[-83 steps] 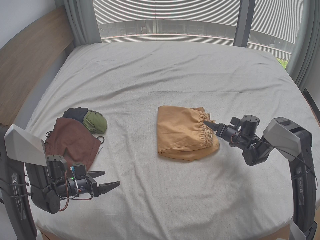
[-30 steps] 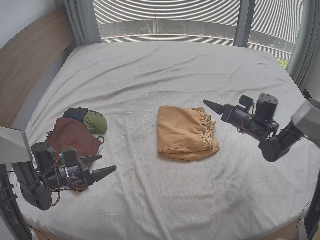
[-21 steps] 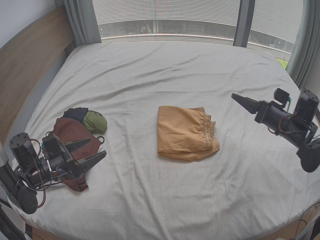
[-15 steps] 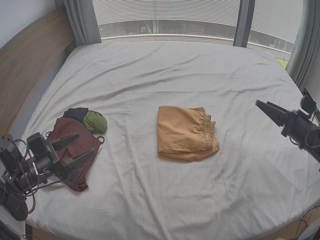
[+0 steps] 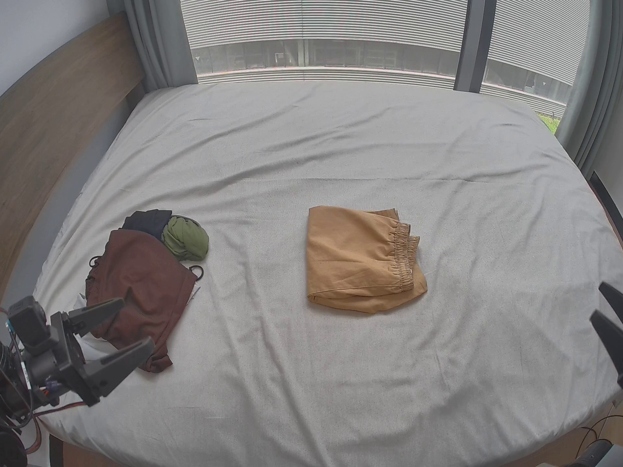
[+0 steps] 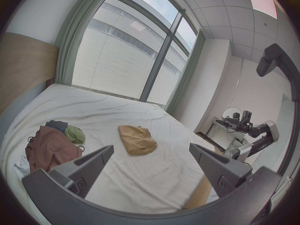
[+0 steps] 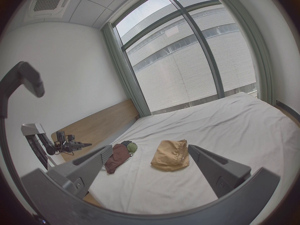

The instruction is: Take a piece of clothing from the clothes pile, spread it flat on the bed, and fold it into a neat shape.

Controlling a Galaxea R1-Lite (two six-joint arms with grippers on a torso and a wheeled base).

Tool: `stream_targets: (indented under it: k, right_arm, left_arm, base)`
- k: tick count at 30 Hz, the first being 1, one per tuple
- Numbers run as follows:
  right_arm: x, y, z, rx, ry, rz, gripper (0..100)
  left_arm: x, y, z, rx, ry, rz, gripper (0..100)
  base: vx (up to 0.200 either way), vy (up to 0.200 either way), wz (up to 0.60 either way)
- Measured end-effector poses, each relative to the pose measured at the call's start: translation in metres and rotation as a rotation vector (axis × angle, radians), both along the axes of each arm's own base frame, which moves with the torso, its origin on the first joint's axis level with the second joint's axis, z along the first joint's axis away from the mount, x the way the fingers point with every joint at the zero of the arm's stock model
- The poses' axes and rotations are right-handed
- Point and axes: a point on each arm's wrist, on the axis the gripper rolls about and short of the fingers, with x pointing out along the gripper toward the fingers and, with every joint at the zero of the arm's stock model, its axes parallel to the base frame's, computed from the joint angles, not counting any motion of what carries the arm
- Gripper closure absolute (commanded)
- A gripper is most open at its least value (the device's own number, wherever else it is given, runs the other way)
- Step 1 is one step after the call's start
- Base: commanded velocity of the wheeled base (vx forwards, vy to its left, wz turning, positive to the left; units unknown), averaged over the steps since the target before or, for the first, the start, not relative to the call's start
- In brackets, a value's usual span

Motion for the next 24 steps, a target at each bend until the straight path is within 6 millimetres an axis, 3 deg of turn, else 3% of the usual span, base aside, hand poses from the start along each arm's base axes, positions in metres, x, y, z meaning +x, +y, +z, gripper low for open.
stream_targets:
  k: [5,10,19,24]
  right_arm:
    - [-0.033,-0.006,-0.022,-0.019,-0.039,-0.049,0]
    - [-0.050,-0.010,-0.040,-0.042,-0.076,-0.114,0]
    - [-0.062,-0.015,-0.067,-0.128,-0.071,-0.333,0]
    - [-0.065,-0.017,-0.074,-0.158,-0.056,-0.423,0]
  left_arm:
    - [-0.035,0.002,-0.003,-0.003,0.032,-0.001,0]
    - [-0.070,0.006,-0.012,-0.007,0.051,0.006,0]
    - [-0.122,0.012,-0.044,-0.001,0.051,0.108,0]
    - [-0.133,0.016,-0.053,0.025,0.005,0.245,0]
  base:
    - [0.000,0.000,0.00]
    - [0.000,0.000,0.00]
    - [0.000,0.000,0.00]
    - [0.000,0.000,0.00]
